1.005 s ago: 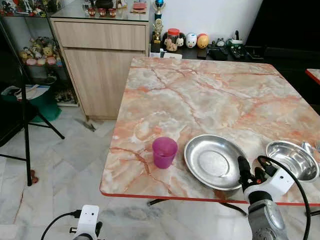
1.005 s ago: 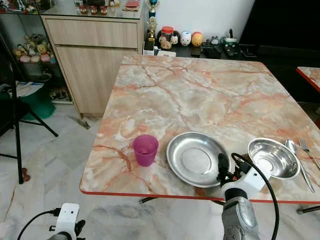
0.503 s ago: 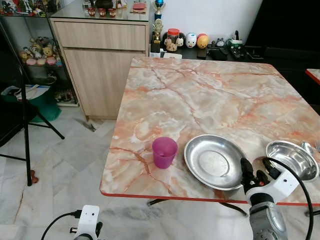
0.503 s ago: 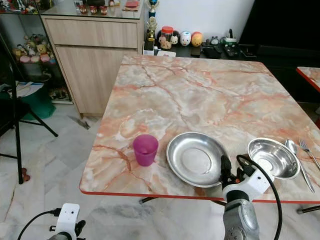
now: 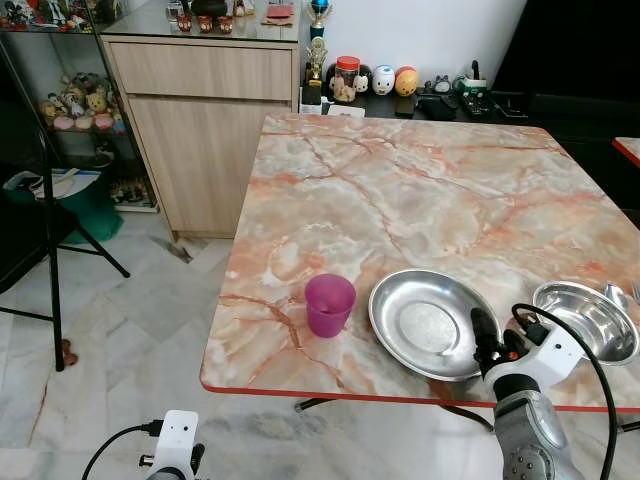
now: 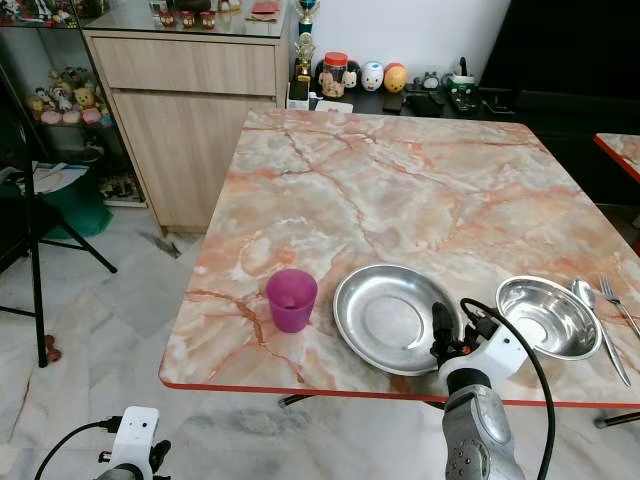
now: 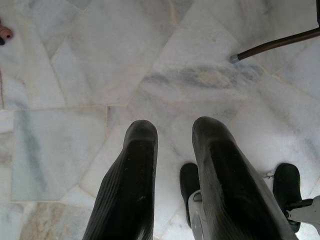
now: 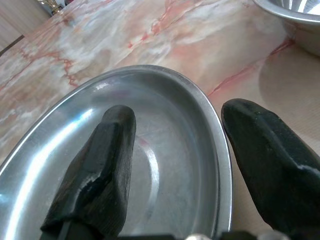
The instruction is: Setting the table
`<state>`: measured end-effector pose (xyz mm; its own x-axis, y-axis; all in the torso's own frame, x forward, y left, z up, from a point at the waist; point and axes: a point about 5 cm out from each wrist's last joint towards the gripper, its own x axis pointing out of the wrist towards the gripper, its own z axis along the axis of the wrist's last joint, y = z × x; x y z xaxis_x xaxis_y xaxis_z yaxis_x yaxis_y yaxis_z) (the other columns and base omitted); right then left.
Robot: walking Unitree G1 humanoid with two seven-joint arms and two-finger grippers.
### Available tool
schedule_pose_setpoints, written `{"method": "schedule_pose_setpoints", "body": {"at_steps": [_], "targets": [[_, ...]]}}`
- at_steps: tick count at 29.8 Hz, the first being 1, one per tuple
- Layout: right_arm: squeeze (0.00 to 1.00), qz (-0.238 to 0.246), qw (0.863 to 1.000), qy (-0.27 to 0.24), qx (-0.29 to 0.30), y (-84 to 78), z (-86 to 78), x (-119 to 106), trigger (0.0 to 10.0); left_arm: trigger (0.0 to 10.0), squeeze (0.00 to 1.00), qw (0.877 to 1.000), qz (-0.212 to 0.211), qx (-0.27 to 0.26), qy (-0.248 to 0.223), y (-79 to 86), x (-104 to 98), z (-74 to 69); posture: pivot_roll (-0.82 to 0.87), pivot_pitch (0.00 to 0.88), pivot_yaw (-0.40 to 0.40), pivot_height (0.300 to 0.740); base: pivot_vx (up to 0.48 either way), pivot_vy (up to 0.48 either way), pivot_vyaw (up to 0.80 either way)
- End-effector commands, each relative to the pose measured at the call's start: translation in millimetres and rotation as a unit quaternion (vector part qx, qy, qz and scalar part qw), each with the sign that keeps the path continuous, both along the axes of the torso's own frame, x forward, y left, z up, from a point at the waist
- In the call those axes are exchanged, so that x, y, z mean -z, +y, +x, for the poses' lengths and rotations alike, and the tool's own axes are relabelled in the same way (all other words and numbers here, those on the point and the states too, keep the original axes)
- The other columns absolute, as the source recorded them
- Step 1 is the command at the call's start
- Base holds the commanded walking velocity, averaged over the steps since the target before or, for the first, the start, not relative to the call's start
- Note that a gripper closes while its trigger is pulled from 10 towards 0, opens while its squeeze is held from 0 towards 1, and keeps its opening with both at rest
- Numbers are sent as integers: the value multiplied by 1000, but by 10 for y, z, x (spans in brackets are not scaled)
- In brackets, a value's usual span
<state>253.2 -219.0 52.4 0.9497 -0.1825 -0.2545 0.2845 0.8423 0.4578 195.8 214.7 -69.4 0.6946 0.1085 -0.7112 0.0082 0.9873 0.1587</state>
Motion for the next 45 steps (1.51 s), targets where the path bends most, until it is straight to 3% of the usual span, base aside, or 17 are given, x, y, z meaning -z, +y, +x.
{"method": "schedule_pose_setpoints", "body": {"at_steps": [1, 20, 45], "targets": [[0, -5, 1000, 6, 7, -42, -19, 11, 10000, 10000, 0, 1000, 3, 3, -1, -2, -10, 21, 47, 0, -73, 724, 0, 0, 0], [0, -24, 999, 32, 10, -90, -33, 59, 10000, 10000, 0, 1000, 3, -4, -6, 29, -25, 35, 52, 0, -73, 724, 0, 0, 0], [0, -57, 996, 56, -36, -46, 8, 100, 10000, 10000, 0, 1000, 8, -6, -14, 47, -47, 61, 60, 0, -75, 724, 0, 0, 0]]}}
